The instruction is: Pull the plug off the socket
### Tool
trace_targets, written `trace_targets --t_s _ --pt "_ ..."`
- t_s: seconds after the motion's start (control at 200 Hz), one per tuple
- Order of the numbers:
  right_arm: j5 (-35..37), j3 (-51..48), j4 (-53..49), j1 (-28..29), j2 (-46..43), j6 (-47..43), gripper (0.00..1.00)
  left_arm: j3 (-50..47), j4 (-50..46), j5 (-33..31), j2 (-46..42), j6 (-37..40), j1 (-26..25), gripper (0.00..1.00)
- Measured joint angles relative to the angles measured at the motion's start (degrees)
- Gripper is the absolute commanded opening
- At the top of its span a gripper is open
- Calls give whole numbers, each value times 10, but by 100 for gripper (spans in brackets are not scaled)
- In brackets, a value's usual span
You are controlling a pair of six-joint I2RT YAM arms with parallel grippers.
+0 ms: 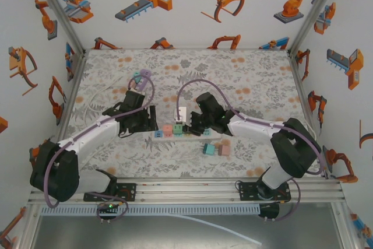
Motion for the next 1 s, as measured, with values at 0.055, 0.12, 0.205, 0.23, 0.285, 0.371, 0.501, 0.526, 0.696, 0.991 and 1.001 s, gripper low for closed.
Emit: trace_targets --t_s 0.055,0.12,0.205,0.23,0.285,0.371,0.501,0.526,0.696,0.991,1.001 --pt "-1 4 -2 0 4 0 35 0 5 5 8 0 1 65" --pt "-1 6 -6 0 5 0 33 -1 10 10 17 0 1 65" --pt "-1 7 -8 -1 5 0 32 -2 12 17 28 0 1 63" --pt "-1 8 -9 -1 5 0 32 -2 12 19 31 0 1 63" --pt "-2 9 -10 -1 6 0 31 -2 13 19 38 0 1 63" --pt "-2 10 -12 -1 6 0 30 -3 16 19 46 0 1 62" --pt "-2 12 -14 -1 6 0 28 -7 17 21 51 2 1 62" --pt "-2 12 -15 -1 6 0 28 -7 17 23 52 2 0 61" --pt "-2 17 -24 -1 7 0 23 -6 19 19 53 5 -6 60" --pt "-2 31 -48 -2 10 1 18 2 15 -1 59 7 -20 60" --pt "-2 31 -48 -2 10 1 18 3 15 -2 59 7 -21 60"
